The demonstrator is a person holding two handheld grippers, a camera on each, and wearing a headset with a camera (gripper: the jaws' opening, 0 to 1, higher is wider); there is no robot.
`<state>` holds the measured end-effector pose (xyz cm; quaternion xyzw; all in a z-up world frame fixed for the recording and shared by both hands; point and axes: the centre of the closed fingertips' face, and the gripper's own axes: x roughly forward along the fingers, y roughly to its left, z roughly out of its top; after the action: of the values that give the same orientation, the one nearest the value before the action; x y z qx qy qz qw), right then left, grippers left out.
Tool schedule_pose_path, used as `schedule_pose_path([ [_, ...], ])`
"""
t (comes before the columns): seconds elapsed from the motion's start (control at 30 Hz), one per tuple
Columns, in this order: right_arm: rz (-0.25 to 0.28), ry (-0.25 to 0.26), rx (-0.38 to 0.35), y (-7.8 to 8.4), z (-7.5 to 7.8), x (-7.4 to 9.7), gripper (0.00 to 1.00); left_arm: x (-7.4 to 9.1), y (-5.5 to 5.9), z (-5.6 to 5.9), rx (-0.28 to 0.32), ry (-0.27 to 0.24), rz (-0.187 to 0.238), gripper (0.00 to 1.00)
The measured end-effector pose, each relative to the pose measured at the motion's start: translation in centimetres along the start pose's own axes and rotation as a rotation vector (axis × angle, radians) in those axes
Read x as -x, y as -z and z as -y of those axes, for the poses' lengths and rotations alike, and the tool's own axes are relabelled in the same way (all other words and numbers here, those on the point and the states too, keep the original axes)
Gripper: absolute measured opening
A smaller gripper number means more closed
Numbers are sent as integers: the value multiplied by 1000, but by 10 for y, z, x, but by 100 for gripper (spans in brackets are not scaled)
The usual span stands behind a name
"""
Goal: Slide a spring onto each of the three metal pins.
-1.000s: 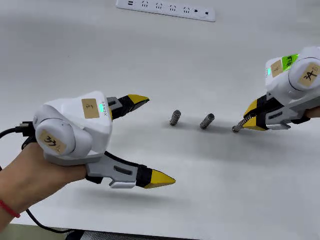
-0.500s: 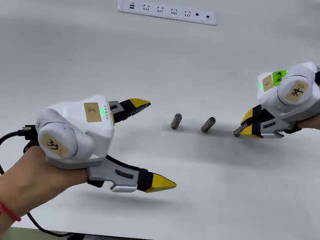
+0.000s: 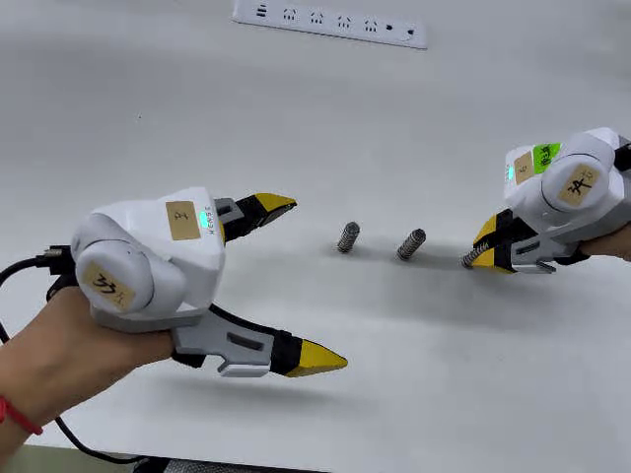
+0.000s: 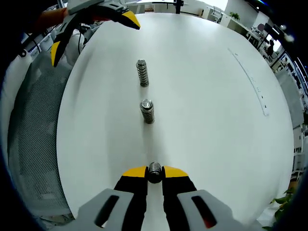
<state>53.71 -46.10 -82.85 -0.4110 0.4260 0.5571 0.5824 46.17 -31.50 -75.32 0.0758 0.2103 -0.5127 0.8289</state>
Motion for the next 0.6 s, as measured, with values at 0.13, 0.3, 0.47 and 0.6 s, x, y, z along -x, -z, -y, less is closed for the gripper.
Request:
schedule_pose_path([
  [0.13, 3, 1, -4, 1, 1, -1, 13, 0, 1, 0, 1, 0, -2, 98],
  [0.3, 13, 19, -1, 1, 4, 1, 19, 2, 1, 1, 0, -3, -5, 99],
  [0.47, 44, 35, -22, -4, 2, 11, 22, 2, 2, 2, -2, -5, -13, 99],
  [0.6, 100, 49, -65, -5, 6, 17, 25, 3, 2, 3, -4, -6, -17, 100],
])
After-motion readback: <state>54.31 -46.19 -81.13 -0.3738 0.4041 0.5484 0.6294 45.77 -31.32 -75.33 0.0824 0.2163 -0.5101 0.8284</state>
